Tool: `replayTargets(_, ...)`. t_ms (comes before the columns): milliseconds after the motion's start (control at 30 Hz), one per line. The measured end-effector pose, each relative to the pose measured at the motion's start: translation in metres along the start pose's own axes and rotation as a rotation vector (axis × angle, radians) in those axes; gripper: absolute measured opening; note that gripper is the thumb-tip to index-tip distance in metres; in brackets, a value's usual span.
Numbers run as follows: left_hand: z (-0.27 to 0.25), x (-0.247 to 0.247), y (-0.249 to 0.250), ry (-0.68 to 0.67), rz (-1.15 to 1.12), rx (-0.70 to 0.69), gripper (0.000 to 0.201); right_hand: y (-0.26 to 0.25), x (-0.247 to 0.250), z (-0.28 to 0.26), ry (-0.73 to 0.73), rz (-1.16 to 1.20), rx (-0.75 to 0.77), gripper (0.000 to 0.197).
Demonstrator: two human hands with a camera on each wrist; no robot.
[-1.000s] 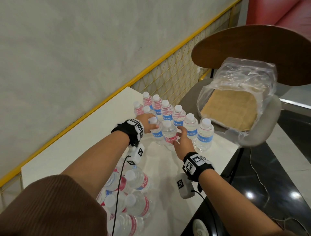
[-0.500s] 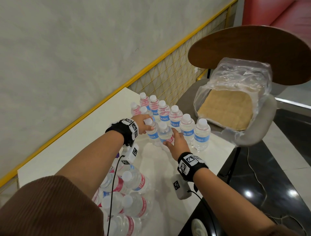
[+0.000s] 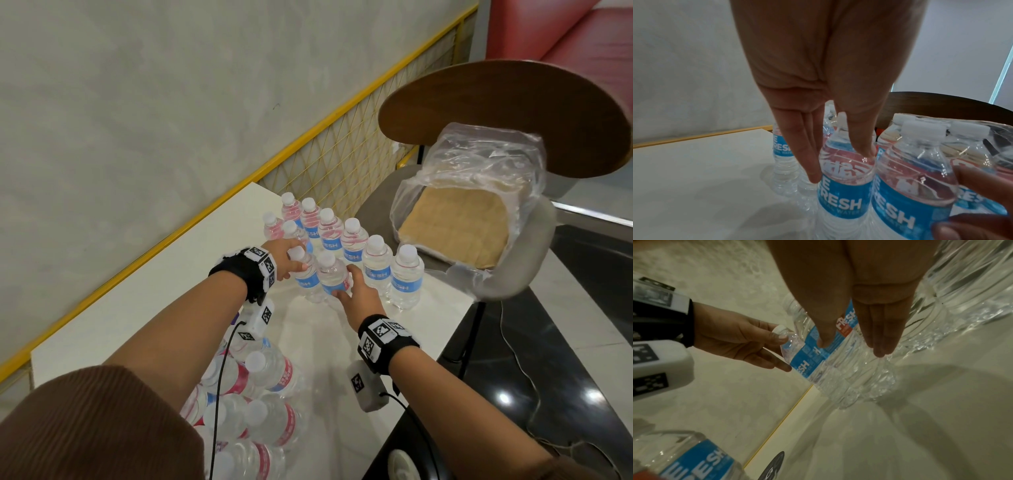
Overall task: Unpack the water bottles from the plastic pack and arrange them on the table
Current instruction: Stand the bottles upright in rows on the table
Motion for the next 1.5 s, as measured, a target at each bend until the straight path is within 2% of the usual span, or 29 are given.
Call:
replayTargets(100, -0.002, 0.001, -0.005, 0.019, -0.007, 0.034, 0.058, 0.002, 0.001, -0.001, -0.019, -0.040, 0.008, 0.059)
replayTargets(267, -0.003, 0.001, -0.003, 0.038, 0.006, 0.059, 0.043, 0.007, -0.004, -0.002, 0.017, 0.089, -0.085, 0.055)
replayTargets(467, -0.003, 0.001, 0.010, 0.118, -0.001, -0.034, 0.030, 0.006, -0.003, -0.001, 0.036, 0.102, -0.067, 0.052)
replayTargets(533, -0.001, 0.000, 0.006, 0.106, 0.004, 0.015, 0.023, 0.011, 0.000, -0.005, 0.083, 0.151, -0.083, 0.039)
replayTargets(600, 0.002, 0.000, -0.002, 0.034, 0.034, 0.103, 0.030, 0.016, 0.000, -0.009, 0.105, 0.130, -0.039, 0.024)
replayTargets(667, 0.004, 0.001, -0.007, -0.043, 0.032, 0.156, 0.035, 0.019, -0.007, -0.013, 0.041, 0.086, 0.016, 0.019)
replayTargets(767, 0.006, -0.001, -0.005, -0.056, -0.094, 0.166, 0.042, 0.020, -0.014, -0.014, -0.038, 0.128, 0.033, 0.027)
replayTargets(833, 0.005, -0.006, 0.002, -0.038, -0.185, 0.155, 0.038, 0.018, -0.014, -0.012, -0.038, 0.164, 0.016, 0.036)
replayTargets(900, 0.008, -0.008, 0.006, -0.005, -0.187, 0.150, 0.027, 0.018, -0.015, -0.010, -0.048, 0.173, 0.008, 0.038)
replayTargets(967, 0.012, -0.008, 0.007, 0.069, -0.188, 0.140, 0.025, 0.018, -0.014, -0.009, -0.052, 0.169, 0.010, 0.040)
replayTargets(1067, 0.016, -0.007, 0.007, 0.111, -0.208, 0.121, 0.031, 0.020, -0.010, -0.005, -0.049, 0.158, 0.008, 0.042)
replayTargets(1367, 0.012, -0.005, 0.017, 0.142, -0.133, 0.180, 0.052, 0.020, -0.004, 0.005, -0.058, 0.105, 0.004, 0.044)
replayTargets(1400, 0.014, -0.005, 0.018, 0.145, -0.090, 0.149, 0.054, 0.020, -0.003, 0.006, -0.058, 0.102, 0.006, 0.045)
replayTargets(1500, 0.023, -0.008, 0.008, 0.223, -0.080, 0.177, 0.058, 0.020, -0.002, 0.009, -0.070, 0.094, 0.006, 0.046)
Point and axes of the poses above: each hand's wrist, its own z-axis towards the middle knuckle, its own x-axis out of the back of the hand, y = z × x, the point moved 5 cm from there along z, towards the middle knuckle, and after that the axes turned 1 degree about -y, right-handed, at the moved point
